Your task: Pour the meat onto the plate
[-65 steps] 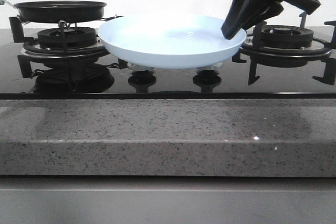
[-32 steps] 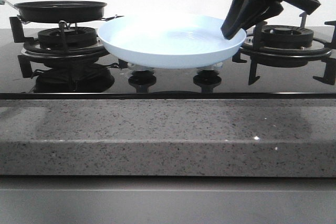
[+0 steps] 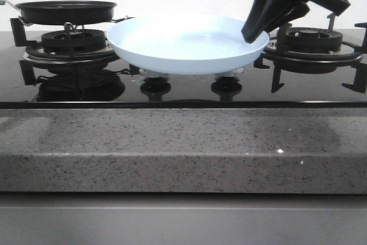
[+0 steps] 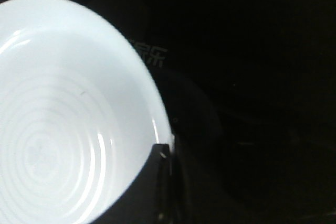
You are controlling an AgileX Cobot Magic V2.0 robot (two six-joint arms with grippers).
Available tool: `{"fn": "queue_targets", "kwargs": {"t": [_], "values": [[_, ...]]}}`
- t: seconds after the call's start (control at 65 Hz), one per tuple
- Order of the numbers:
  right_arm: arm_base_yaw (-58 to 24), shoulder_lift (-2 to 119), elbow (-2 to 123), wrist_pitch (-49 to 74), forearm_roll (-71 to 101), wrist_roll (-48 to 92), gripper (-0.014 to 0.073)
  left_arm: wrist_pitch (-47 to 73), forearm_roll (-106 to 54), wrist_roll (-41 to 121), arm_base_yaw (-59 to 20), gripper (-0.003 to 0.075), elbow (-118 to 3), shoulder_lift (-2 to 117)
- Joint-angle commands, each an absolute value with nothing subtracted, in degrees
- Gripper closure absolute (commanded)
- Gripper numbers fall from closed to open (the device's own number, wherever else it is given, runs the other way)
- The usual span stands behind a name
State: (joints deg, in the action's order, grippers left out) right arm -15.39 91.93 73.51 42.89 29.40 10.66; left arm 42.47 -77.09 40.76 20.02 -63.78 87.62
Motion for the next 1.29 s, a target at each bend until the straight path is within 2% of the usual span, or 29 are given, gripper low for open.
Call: {"fn": "queue_targets", "kwargs": {"t": [0.0, 0.215, 0.569, 0.862, 1.077, 1.277], "values": [[-15.4, 89.0, 75.0, 40.7, 31.6, 11.1, 0.0662, 42.9, -86.9, 43.8, 20.2, 0.0209, -65.9, 87.6], [-15.4, 89.0, 75.0, 40.7, 31.6, 11.1, 0.0662, 43.8, -97.8, 48.9, 20.2, 0.0209, -66.1, 92.1], [-15.4, 89.0, 75.0, 40.7, 31.6, 11.1, 0.0662, 51.8, -99.6, 49.0, 20.1, 0.0209, -70.7, 98.4], [-15.4, 89.0, 75.0, 40.8, 31.6, 11.1, 0.0662, 50.7, -100.9, 49.0, 19.9, 0.0212, -70.9, 98.7], [-15.4, 89.0, 75.0, 40.8, 31.6, 11.1, 0.0662, 50.5, -102.8, 49.0, 19.6, 0.0314, -71.2, 99.3], [-15.4, 89.0, 75.0, 40.8, 31.6, 11.1, 0.0662, 51.1, -102.6, 49.0, 18.9, 0.0377, -71.8, 99.7]]}}
